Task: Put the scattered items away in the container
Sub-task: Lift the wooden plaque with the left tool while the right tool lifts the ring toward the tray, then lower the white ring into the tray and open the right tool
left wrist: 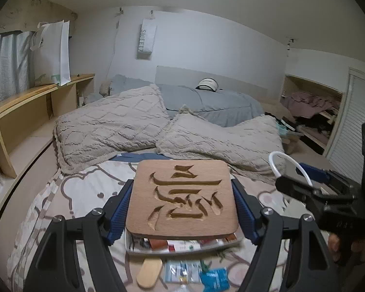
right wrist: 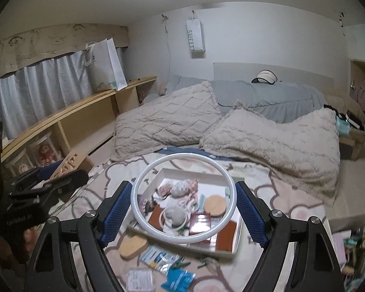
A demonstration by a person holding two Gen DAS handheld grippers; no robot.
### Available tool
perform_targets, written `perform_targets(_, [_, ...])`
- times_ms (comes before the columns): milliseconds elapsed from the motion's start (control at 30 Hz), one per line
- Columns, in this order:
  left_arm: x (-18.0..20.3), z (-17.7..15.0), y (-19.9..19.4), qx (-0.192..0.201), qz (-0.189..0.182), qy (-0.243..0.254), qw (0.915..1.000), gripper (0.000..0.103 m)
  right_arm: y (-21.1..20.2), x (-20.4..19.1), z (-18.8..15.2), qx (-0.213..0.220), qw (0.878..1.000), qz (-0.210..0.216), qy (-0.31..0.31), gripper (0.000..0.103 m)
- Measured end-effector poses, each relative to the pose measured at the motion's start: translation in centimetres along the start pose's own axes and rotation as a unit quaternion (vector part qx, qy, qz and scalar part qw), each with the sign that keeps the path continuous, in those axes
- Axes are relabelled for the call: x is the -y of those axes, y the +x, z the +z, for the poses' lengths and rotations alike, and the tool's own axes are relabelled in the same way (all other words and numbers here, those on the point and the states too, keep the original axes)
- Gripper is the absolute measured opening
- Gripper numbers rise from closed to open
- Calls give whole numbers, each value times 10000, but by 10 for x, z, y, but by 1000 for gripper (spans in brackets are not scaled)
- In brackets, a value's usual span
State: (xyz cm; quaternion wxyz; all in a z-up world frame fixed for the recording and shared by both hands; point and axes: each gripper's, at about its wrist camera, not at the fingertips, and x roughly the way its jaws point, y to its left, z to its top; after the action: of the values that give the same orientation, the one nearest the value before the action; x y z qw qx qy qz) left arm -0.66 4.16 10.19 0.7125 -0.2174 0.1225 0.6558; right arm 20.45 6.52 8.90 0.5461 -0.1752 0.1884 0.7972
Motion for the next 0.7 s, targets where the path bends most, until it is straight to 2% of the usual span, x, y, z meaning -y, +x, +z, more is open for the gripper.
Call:
perform_targets(367, [-14, 25, 69, -223, 377, 37, 9990, 76, 87, 20, 18, -238, 9993, -277, 33, 85])
perform_targets(700, [-24, 4, 116, -637, 620, 42, 9960, 76, 138, 35, 9, -598, 9966, -505, 253, 85])
